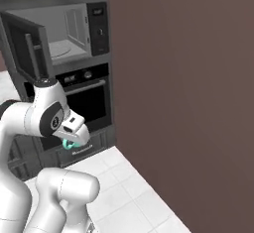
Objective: Pick the mug from the counter and place it inside the microwave. Then close the microwave.
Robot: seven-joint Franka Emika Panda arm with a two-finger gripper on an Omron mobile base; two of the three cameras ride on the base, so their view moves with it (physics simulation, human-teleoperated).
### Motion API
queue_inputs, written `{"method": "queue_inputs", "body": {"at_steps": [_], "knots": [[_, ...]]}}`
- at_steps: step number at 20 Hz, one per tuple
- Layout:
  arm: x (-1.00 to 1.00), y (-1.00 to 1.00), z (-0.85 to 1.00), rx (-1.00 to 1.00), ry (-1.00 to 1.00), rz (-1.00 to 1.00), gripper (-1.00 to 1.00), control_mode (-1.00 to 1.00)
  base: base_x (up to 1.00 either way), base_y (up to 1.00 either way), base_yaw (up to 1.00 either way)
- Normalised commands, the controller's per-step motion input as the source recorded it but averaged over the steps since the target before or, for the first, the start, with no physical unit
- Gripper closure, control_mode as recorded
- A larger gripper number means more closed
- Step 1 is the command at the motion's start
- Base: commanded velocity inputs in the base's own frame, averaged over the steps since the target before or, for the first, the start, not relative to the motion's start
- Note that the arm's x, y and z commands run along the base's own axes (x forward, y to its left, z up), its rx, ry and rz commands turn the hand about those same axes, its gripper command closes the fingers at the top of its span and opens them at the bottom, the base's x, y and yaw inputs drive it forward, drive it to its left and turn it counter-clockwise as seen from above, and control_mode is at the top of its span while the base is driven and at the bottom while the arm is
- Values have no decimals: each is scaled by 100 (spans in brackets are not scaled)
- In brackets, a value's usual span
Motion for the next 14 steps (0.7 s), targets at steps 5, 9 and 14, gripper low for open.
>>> {"method": "queue_inputs", "body": {"at_steps": [5, 9, 14], "knots": [[0, 0, 0, 0, 0, 0, 100, 100, 75, -51, 13], [0, 0, 0, 0, 0, 0, 100, 100, 79, -35, 16], [0, 0, 0, 0, 0, 0, 100, 100, 79, -11, 32]]}}
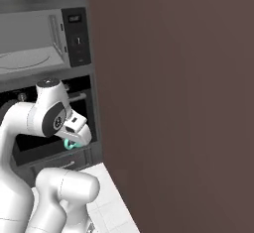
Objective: Pick the mug from the counter and place it inside the microwave. Then close the microwave.
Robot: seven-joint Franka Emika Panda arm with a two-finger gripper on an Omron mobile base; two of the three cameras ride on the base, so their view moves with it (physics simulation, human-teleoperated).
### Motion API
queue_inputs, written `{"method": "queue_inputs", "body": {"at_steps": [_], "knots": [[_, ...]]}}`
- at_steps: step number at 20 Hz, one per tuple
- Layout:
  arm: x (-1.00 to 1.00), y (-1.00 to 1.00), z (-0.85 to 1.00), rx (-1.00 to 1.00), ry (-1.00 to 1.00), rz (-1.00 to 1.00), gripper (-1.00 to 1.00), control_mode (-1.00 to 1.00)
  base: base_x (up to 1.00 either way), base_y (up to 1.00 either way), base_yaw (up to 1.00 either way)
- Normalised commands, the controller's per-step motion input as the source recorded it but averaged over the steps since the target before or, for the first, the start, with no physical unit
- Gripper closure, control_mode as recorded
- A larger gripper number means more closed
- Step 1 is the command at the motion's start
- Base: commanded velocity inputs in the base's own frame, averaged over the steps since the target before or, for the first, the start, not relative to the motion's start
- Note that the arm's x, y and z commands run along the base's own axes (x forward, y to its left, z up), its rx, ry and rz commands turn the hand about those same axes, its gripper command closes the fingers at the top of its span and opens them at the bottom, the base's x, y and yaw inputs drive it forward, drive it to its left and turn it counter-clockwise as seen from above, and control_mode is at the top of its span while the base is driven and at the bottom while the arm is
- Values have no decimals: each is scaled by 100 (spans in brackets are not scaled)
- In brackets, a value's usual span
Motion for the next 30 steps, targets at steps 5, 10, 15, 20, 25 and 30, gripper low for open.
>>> {"method": "queue_inputs", "body": {"at_steps": [5, 10, 15, 20, 25, 30], "knots": [[0, 0, 0, 0, 0, 0, 100, 100, 51, -1, 41], [0, 0, 0, 0, 0, 0, 100, 100, 36, 0, 42], [0, 0, 0, 0, 0, 0, 100, 100, 52, -13, 40], [0, 0, 0, 0, 0, 0, 100, 100, 62, -12, 39], [0, 0, 0, 0, 0, 0, 100, 100, 42, -17, 33], [0, 0, 0, 0, 0, 0, 100, 100, 40, -41, 29]]}}
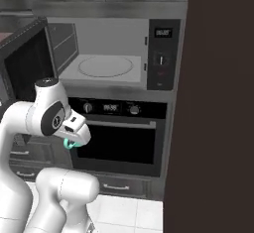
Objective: Pick the mug from the counter and place it inside the microwave. Then close the microwave.
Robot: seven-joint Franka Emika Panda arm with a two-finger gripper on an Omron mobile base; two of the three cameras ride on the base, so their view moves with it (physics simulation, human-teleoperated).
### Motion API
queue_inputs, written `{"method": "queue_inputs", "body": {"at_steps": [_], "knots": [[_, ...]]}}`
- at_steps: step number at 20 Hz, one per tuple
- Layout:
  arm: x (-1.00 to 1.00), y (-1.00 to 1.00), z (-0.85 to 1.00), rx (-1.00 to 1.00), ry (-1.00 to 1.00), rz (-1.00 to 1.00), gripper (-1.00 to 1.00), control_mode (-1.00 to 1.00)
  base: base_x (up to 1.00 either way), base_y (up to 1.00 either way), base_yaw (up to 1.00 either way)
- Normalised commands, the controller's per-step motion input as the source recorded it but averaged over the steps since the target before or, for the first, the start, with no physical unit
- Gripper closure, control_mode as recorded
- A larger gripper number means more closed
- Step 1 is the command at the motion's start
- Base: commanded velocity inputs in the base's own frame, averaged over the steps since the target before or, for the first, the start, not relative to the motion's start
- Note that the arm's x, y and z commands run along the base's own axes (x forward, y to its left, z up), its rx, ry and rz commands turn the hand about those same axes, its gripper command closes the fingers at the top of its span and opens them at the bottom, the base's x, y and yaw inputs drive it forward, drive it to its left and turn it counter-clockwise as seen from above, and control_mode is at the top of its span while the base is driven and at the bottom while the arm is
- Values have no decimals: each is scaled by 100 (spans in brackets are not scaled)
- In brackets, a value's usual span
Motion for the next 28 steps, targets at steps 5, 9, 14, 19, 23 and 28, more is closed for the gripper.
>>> {"method": "queue_inputs", "body": {"at_steps": [5, 9, 14, 19, 23, 28], "knots": [[0, 0, 0, 0, 0, 0, 100, 100, 41, -56, 28], [0, 0, 0, 0, 0, 0, 100, 100, 36, -54, 25], [0, 0, 0, 0, 0, 0, 100, 100, 43, -13, 11], [0, 0, 0, 0, 0, 0, 100, 100, 61, 0, 0], [0, 0, 0, 0, 0, 0, 100, 100, 24, 0, -2], [0, 0, 0, 0, 0, 0, 100, 100, 8, 4, -8]]}}
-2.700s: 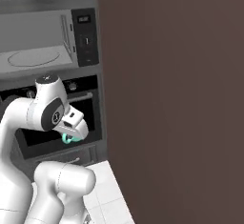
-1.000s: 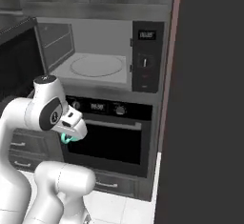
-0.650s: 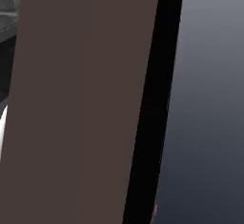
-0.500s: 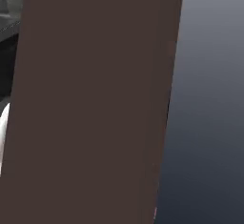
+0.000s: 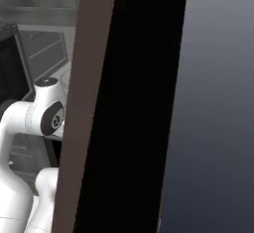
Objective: Pick the mug from the counter and place it inside the microwave. Then close the microwave.
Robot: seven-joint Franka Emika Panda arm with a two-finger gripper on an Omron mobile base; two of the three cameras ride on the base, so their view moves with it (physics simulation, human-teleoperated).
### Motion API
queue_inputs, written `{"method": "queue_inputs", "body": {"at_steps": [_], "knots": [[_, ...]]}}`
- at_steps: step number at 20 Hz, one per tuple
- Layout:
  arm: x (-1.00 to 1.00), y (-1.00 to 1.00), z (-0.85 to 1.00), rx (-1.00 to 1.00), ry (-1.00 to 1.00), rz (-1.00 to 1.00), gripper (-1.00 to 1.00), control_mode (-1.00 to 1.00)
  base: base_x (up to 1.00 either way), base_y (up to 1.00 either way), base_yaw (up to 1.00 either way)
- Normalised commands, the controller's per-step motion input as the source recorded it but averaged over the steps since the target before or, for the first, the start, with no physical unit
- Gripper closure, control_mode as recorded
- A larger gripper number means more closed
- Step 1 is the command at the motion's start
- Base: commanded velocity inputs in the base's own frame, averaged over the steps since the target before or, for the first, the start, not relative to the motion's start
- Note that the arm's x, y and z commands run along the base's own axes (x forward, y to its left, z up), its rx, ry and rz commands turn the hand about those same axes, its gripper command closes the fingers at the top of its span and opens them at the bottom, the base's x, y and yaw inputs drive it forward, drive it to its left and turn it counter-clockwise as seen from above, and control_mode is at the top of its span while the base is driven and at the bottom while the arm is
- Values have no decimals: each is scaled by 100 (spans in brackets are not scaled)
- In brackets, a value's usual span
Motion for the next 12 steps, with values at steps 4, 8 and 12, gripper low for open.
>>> {"method": "queue_inputs", "body": {"at_steps": [4, 8, 12], "knots": [[0, 0, 0, 0, 0, 0, 100, 100, 3, 19, -11], [0, 0, 0, 0, 0, 0, 100, 100, 0, 31, -11], [0, 0, 0, 0, 0, 0, 100, 100, 0, 23, -2]]}}
